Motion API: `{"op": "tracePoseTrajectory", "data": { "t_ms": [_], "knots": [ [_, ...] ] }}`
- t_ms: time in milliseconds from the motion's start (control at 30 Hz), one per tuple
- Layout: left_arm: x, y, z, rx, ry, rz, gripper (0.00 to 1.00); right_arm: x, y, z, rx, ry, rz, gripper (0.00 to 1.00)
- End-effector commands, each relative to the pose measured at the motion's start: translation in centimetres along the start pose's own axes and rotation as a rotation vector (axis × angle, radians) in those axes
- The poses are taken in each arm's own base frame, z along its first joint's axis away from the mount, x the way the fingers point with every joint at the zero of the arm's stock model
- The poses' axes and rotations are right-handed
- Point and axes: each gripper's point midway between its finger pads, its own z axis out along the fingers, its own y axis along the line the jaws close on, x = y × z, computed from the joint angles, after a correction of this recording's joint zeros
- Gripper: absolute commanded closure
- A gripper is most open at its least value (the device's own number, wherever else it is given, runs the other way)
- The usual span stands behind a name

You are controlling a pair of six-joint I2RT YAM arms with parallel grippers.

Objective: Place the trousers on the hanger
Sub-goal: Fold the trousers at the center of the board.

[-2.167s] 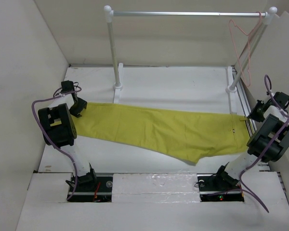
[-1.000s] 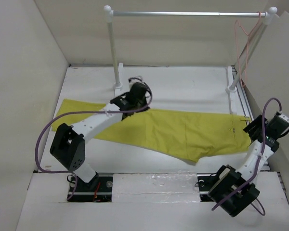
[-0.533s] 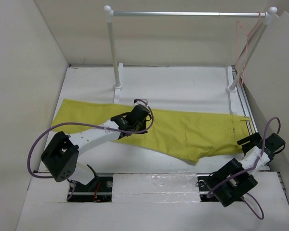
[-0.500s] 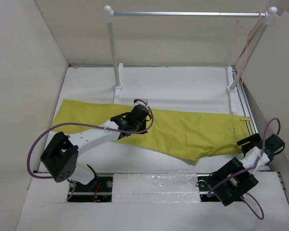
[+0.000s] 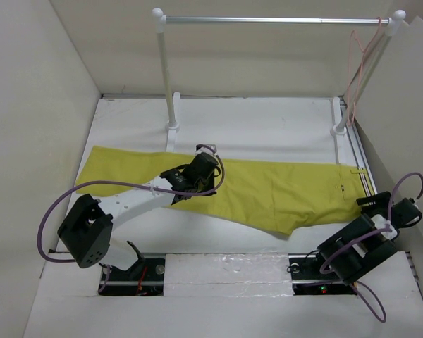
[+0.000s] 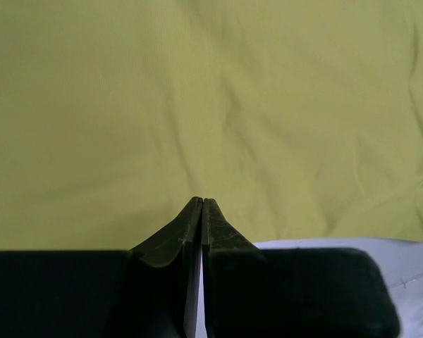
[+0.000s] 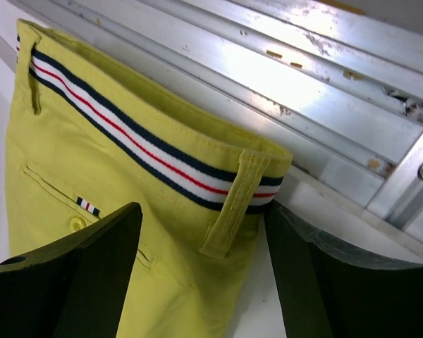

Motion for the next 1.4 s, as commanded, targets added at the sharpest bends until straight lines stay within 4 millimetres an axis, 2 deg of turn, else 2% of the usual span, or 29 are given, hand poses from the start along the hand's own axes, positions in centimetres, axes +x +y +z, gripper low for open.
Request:
{"op": "tracePoseTrajectory", "data": {
  "t_ms": [0,67,133,167,200,233,267,300,333,400,433,500,533,567,600,633,667,700,733,767,800,867,900,1000,1033,1100,1133,1333,1367],
  "knots": [
    [0.4,0.5,-0.1,-0.012,0.004,-0.013,1.0,0.5,-0.8,1.2,0.01,0.035,0.018,0.25],
    [0.5,1.0,-0.1,-0.037,0.004,-0.016,1.0,0.3,-0.9,1.2,0.021,0.033,0.026,0.32],
    [0.5,1.5,0.0,-0.066,0.002,-0.015,1.0,-0.2,-1.0,1.1,0.029,0.006,0.006,0.49],
    [0.4,1.8,0.0,-0.082,-0.003,-0.009,1.0,-0.8,0.2,0.8,-0.022,-0.005,-0.049,0.79],
    [0.4,1.8,0.0,-0.082,-0.003,-0.009,1.0,-1.4,0.6,0.6,-0.031,-0.025,-0.058,0.79],
    [0.1,1.7,0.0,-0.087,-0.008,-0.009,1.0,-2.7,2.8,-0.2,-0.098,-0.058,-0.124,0.92],
    [0.0,1.7,-0.1,-0.089,-0.011,-0.009,1.0,-2.3,2.6,-0.2,-0.093,-0.045,-0.132,0.97],
    [-0.1,1.6,0.0,-0.089,-0.011,-0.011,1.0,-2.2,3.8,-0.8,-0.132,-0.033,-0.163,1.0],
    [-0.2,1.6,0.2,-0.091,-0.013,-0.012,1.0,-2.8,7.1,-2.2,-0.206,-0.058,-0.253,1.0],
    [-0.2,1.5,0.6,-0.094,-0.01,-0.013,1.0,-3.2,10.1,-4.1,-0.251,-0.086,-0.327,1.0],
    [-0.1,1.6,0.8,-0.101,-0.006,-0.009,1.0,-2.8,13.7,-6.5,-0.342,-0.108,-0.382,1.0],
    [0.5,2.1,1.5,-0.126,0.013,-0.003,1.0,-2.5,16.7,-8.9,-0.406,-0.141,-0.42,1.0],
    [0.7,2.2,1.7,-0.132,0.021,0.002,1.0,-0.8,19.6,-11.5,-0.508,-0.137,-0.452,1.0],
    [1.2,2.2,1.9,-0.128,0.036,0.007,1.0,-1.4,21.6,-13.5,-0.551,-0.179,-0.469,1.0],
    [1.6,2.1,2.2,-0.121,0.053,0.01,1.0,-1.8,22.3,-14.6,-0.539,-0.216,-0.477,1.0],
    [1.9,2.0,2.4,-0.114,0.064,0.008,1.0,-1.2,23.0,-15.8,-0.554,-0.204,-0.494,1.0],
    [2.3,1.8,2.5,-0.099,0.077,0.003,1.0,-0.5,25.7,-18.9,-0.644,-0.207,-0.535,1.0],
    [2.8,1.3,2.6,-0.082,0.091,0.01,1.0,-1.1,25.9,-19.6,-0.608,-0.237,-0.542,1.0],
    [3.0,1.0,2.7,-0.067,0.098,0.005,1.0,-0.3,26.5,-20.4,-0.626,-0.218,-0.571,1.0],
    [3.3,0.3,2.7,-0.041,0.111,0.005,1.0,1.7,27.9,-21.5,-0.688,-0.168,-0.615,1.0],
    [3.4,0.3,3.0,-0.041,0.115,0.003,1.0,1.3,28.9,-22.8,-0.698,-0.189,-0.618,1.0],
    [4.1,0.1,3.2,-0.044,0.128,0.018,1.0,2.4,30.3,-24.3,-0.739,-0.172,-0.644,1.0],
    [4.8,0.0,3.4,-0.054,0.146,0.032,1.0,2.5,31.7,-26.1,-0.766,-0.192,-0.647,1.0],
    [6.0,-0.2,3.6,-0.05,0.166,0.052,1.0,2.4,33.8,-27.9,-0.781,-0.227,-0.678,1.0],
    [6.3,-0.6,3.6,-0.04,0.166,0.062,1.0,0.9,34.9,-29.5,-0.8,-0.262,-0.678,1.0],
    [7.2,-1.0,3.9,-0.033,0.181,0.07,1.0,0.4,36.2,-30.7,-0.841,-0.272,-0.691,1.0],
    [7.9,-1.6,4.0,-0.022,0.193,0.088,1.0,-0.7,37.3,-31.8,-0.868,-0.305,-0.685,1.0],
    [8.8,-3.7,5.7,-0.019,0.218,0.104,1.0,-5.4,38.8,-34.9,-0.935,-0.421,-0.658,1.0],
    [9.2,-4.5,5.6,0.0,0.227,0.119,1.0,-7.5,39.0,-35.7,-0.926,-0.47,-0.643,1.0]
  ]
}}
